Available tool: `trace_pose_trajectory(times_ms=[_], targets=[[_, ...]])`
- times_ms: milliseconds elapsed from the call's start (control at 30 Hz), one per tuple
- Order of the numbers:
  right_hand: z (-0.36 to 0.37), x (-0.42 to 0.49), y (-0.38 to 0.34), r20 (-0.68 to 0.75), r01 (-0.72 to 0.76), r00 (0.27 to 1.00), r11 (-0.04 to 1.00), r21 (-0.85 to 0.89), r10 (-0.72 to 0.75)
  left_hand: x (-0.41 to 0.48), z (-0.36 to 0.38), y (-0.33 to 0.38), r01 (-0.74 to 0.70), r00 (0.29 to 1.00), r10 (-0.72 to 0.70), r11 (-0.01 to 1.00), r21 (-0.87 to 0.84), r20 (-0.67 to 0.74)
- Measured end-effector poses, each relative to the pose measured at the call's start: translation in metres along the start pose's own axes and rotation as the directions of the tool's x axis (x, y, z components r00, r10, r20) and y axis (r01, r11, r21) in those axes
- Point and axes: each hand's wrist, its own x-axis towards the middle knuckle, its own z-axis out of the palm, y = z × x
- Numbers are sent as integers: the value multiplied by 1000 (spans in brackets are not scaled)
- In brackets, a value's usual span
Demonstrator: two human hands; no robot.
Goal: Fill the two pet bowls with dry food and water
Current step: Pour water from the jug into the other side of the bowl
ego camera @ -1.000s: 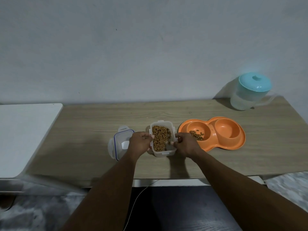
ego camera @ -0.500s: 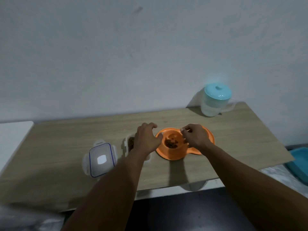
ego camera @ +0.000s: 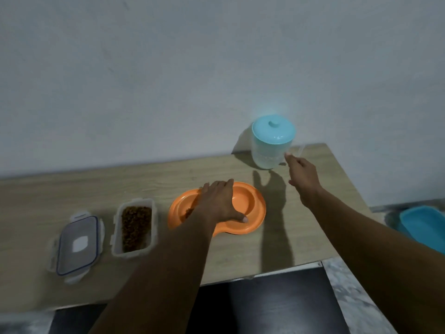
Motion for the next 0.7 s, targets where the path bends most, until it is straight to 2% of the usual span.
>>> trace_pose_trajectory(times_ms=[300, 467, 700], targets=[[18, 62, -18, 95, -80, 994, 965, 250, 58, 12, 3, 0, 70, 996, -67, 995, -68, 52], [32, 76, -23, 20, -132, 991, 912, 389, 135, 5, 8, 0, 112, 992, -106, 990, -92, 68], [37, 85, -25, -52, -107, 988, 898, 428, 142, -4, 11, 1, 132, 989, -128, 989, -59, 78]])
